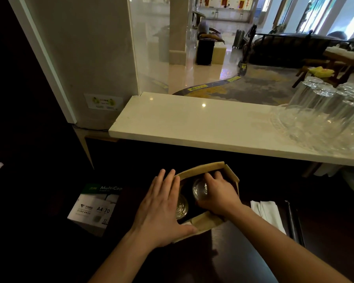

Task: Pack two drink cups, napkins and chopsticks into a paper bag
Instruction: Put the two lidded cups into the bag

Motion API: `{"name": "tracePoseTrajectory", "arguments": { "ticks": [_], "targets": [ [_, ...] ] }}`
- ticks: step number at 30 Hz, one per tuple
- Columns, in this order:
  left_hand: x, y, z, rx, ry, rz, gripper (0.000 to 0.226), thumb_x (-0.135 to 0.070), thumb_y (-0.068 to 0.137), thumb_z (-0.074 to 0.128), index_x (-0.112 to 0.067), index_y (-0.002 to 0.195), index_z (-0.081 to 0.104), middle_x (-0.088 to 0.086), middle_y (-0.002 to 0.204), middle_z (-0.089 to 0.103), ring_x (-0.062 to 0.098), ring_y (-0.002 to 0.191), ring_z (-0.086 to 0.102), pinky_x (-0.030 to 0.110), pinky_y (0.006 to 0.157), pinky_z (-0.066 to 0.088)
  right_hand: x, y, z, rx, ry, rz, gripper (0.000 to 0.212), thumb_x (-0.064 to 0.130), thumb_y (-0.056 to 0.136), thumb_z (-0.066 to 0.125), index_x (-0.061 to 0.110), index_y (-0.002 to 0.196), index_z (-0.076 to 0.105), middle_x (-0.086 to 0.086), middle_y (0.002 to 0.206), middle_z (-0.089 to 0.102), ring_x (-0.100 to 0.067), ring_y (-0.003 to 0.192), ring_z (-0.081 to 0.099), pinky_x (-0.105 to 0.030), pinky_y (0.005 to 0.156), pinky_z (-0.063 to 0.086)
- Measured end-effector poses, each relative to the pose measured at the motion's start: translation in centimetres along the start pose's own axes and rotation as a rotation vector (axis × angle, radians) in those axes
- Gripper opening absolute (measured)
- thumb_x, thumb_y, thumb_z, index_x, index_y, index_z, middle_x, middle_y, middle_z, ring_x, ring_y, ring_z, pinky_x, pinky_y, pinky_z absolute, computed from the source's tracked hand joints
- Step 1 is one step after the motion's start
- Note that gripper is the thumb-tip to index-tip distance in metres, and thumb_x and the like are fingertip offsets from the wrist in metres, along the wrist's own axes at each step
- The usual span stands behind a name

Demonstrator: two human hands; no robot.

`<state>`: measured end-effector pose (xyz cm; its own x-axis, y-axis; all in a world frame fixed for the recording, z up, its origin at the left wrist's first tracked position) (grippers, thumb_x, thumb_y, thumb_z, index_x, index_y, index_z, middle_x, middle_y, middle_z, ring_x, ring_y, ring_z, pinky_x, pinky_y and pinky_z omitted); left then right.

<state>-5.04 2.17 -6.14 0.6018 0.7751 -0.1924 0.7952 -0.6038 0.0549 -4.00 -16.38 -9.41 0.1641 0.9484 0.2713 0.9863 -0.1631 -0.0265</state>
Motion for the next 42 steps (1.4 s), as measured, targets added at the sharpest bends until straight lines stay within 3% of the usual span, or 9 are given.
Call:
{"name": "tracePoseTrajectory", "arguments": {
  "ticks": [5,19,35,42],
  "targets": [
    [-0.3,0.1,0.0,-0.017,0.020,-0.013,0.125,-0.085,0.068,0.046,-0.017,0.149,-0.020,0.002,0.156,-0.032,0.020,0.138,-0.039,0.041,0.118,-0.012,-1.2,0.1,2.1,0.105,0.031,0.026,0.089,0.046,0.071,0.077,0.023,0.144,0.031,-0.015,0.142,0.039,-0.030,0.111,0.059,-0.034,0.089,0.052],
    [-1.3,0.8,0.1,-0.004,0.032,-0.010,0.133,-0.081,0.065,0.058,-0.015,0.147,-0.024,0.003,0.156,-0.033,0.023,0.138,-0.038,0.042,0.119,-0.010,-0.1,1.9,4.2,0.155,-0.022,-0.032,0.091,0.042,0.067,0.083,0.020,0.141,0.035,-0.013,0.140,0.039,-0.031,0.115,0.056,-0.037,0.093,0.052],
    [-1.0,1.3,0.0,-0.023,0.010,-0.025,0.133,-0.078,0.064,0.062,-0.017,0.148,-0.021,0.002,0.158,-0.029,0.022,0.140,-0.035,0.042,0.119,-0.008,-1.2,2.8,6.0,0.210,-0.005,0.018,0.097,0.041,0.074,0.079,0.019,0.148,0.022,-0.014,0.149,0.029,-0.028,0.123,0.050,-0.034,0.095,0.047],
    [-0.8,1.1,-0.2,-0.012,0.014,-0.027,0.132,-0.077,0.067,0.060,-0.016,0.147,-0.024,0.002,0.157,-0.031,0.023,0.139,-0.036,0.042,0.119,-0.010,-1.3,2.8,6.2,0.240,-0.026,0.002,0.094,0.044,0.075,0.078,0.020,0.148,0.024,-0.014,0.151,0.027,-0.033,0.132,0.040,-0.039,0.105,0.042]
  ]
}}
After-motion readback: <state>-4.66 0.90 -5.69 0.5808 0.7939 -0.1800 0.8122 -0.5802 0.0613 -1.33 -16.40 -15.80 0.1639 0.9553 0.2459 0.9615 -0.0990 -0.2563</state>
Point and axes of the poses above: each hand's wrist, its own y-axis towards the middle knuckle, its own z-axis out of the palm, x = y × z, the point moved 5 cm from there along y, towards the middle knuckle
